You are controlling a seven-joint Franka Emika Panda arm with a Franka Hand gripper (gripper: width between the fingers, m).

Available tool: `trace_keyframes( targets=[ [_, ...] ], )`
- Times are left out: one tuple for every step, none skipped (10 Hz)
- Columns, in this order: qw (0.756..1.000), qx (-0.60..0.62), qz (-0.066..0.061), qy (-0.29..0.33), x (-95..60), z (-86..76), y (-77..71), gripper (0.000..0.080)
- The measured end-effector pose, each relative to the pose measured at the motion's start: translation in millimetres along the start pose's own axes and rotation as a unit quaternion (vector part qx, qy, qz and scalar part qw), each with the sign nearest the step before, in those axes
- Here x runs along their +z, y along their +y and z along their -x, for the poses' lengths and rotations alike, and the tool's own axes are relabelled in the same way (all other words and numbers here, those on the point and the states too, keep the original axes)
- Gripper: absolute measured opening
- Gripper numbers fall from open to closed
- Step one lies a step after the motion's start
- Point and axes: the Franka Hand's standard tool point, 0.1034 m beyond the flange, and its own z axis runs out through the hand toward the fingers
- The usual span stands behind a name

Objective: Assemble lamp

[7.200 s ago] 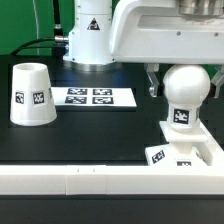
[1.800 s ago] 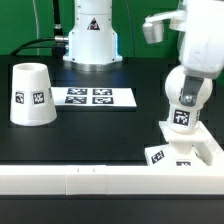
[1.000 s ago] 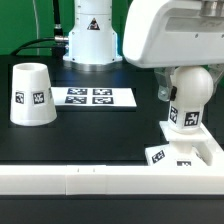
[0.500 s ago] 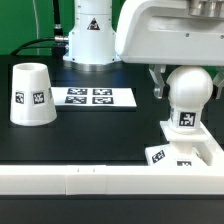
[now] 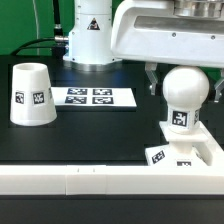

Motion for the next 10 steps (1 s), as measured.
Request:
trace_keyframes(
  targets=[
    [0.999, 0.048, -0.001, -0.006, 0.1, 1.6, -0.4, 0.0577],
    [0.995, 0.103, -0.003, -0.009, 0.2, 2.4, -0.6, 0.0577],
    [0.988, 0.155, -0.006, -0.013, 0.6, 2.5, -1.0, 0.0577],
    [0.980, 0.197, -0.010, -0.017, 1.0, 2.0, -1.6, 0.0577],
    [0.972, 0.233, -0.014, -0.022, 1.1, 1.9, -1.5, 0.0577],
    [0.966, 0.258, -0.017, -0.025, 1.0, 1.8, -1.3, 0.0577],
    [0.960, 0.279, -0.016, -0.026, 1.1, 2.2, -1.8, 0.0577],
    [0.959, 0.281, -0.016, -0.026, 1.1, 2.4, -2.0, 0.0577],
    [0.961, 0.274, -0.017, -0.025, 1.2, 2.1, -2.2, 0.0628],
    [0.967, 0.255, -0.018, -0.024, 0.1, 2.3, -3.1, 0.0628]
  ],
)
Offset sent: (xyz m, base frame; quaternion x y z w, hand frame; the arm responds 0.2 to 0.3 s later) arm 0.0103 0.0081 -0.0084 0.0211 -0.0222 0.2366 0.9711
